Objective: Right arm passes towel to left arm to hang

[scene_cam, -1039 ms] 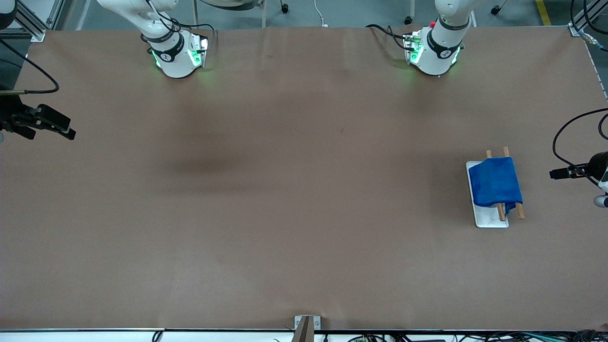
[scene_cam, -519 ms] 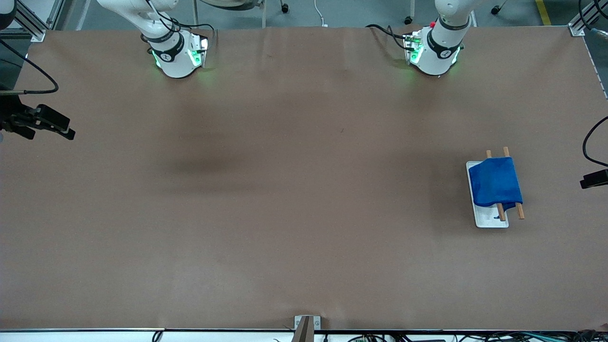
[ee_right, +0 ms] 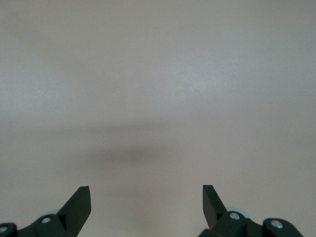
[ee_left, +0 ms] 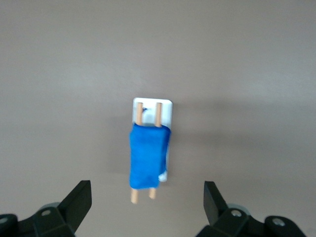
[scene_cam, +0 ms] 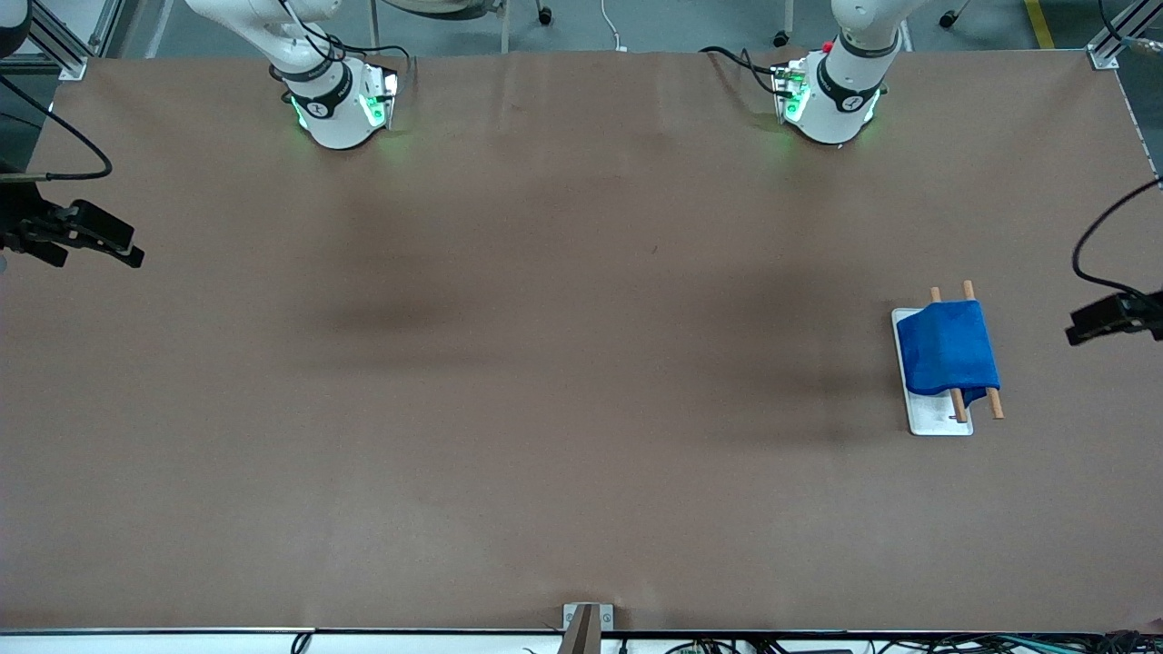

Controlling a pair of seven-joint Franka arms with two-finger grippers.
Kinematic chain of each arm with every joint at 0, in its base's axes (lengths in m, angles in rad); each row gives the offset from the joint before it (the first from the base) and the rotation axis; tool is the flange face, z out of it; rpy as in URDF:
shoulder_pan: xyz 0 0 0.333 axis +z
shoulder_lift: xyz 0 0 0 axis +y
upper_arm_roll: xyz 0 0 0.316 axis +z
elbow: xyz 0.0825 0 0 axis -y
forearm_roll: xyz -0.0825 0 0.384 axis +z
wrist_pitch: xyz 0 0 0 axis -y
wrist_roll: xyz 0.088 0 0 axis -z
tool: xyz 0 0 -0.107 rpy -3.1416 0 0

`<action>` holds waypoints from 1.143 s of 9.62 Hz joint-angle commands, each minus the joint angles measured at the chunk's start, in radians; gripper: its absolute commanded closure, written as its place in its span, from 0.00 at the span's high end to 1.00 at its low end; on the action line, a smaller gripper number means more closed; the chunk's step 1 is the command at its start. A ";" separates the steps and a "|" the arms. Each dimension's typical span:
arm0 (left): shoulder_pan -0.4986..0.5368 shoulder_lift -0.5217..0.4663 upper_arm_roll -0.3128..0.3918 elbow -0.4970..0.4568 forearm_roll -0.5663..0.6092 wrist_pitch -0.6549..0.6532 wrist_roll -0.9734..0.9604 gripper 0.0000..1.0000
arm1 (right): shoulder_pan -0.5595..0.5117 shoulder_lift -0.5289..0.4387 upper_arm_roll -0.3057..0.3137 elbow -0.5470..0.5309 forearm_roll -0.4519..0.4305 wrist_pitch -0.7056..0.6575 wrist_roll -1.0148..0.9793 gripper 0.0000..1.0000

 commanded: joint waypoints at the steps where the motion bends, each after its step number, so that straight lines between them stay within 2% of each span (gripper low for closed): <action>1: 0.011 -0.071 -0.012 -0.030 -0.064 -0.042 -0.007 1.00 | -0.014 -0.007 0.007 -0.016 -0.010 0.005 -0.013 1.00; 2: -0.006 -0.122 0.000 -0.040 -0.095 -0.063 -0.002 1.00 | -0.014 -0.005 0.007 -0.016 -0.010 0.006 -0.013 1.00; 3: -0.065 -0.177 0.046 -0.089 -0.101 -0.089 0.002 1.00 | -0.018 -0.005 0.007 -0.018 -0.010 0.003 -0.014 1.00; 4: -0.165 -0.243 0.137 -0.140 -0.112 -0.105 0.001 1.00 | -0.025 -0.005 0.007 -0.018 -0.010 0.003 -0.014 1.00; 6: -0.360 -0.297 0.323 -0.195 -0.144 -0.131 -0.002 1.00 | -0.027 -0.004 0.007 -0.018 -0.011 0.005 -0.014 1.00; 7: -0.415 -0.317 0.381 -0.224 -0.159 -0.148 -0.001 1.00 | -0.030 -0.004 0.007 -0.018 -0.013 0.003 -0.014 1.00; 11: -0.448 -0.369 0.391 -0.291 -0.169 -0.143 0.008 1.00 | -0.030 -0.004 0.006 -0.018 -0.014 0.006 -0.014 1.00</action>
